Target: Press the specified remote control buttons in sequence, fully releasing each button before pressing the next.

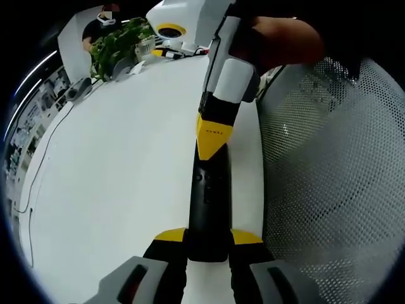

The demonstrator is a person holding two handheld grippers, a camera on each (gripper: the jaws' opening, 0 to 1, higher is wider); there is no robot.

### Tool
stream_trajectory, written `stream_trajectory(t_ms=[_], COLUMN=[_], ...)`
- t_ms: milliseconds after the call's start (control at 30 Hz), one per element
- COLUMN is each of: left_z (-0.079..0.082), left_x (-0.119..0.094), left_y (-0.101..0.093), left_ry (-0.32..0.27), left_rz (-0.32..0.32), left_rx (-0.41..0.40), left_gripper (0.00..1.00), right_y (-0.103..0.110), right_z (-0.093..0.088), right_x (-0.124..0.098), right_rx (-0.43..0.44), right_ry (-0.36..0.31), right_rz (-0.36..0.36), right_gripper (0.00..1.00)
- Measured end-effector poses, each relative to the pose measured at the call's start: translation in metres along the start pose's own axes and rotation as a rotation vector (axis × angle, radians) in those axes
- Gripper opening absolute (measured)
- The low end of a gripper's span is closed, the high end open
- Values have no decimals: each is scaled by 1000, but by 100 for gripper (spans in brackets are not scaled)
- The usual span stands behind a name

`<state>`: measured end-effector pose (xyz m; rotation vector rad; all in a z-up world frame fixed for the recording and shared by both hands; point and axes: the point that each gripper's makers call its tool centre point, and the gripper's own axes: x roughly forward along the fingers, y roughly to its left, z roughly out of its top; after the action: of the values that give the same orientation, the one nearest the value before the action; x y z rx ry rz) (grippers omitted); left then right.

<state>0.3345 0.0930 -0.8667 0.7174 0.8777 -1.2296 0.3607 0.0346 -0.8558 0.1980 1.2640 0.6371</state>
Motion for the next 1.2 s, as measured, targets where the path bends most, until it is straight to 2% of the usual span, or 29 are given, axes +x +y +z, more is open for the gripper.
stream_trajectory(t_ms=[233, 467, 633, 867, 1200], left_z=[0, 0, 0, 1, 1], left_x=[0, 0, 1, 1, 1], left_y=[0, 0, 0, 0, 0], left_ry=[-3, -3, -1, -1, -8], left_rz=[0, -1, -3, -3, 1], left_rx=[-3, 2, 3, 3, -5], left_gripper=[25, 25, 25, 25, 25], right_y=[-4, -4, -3, -5, -5], right_z=[3, 3, 2, 3, 4], right_x=[2, 2, 4, 4, 2], right_rx=[-22, 9, -45, -57, -28], right_ry=[-13, -25, -33, -36, -19], right_rz=[-19, -5, -35, -50, -31], right_gripper=[0, 0, 0, 0, 0])
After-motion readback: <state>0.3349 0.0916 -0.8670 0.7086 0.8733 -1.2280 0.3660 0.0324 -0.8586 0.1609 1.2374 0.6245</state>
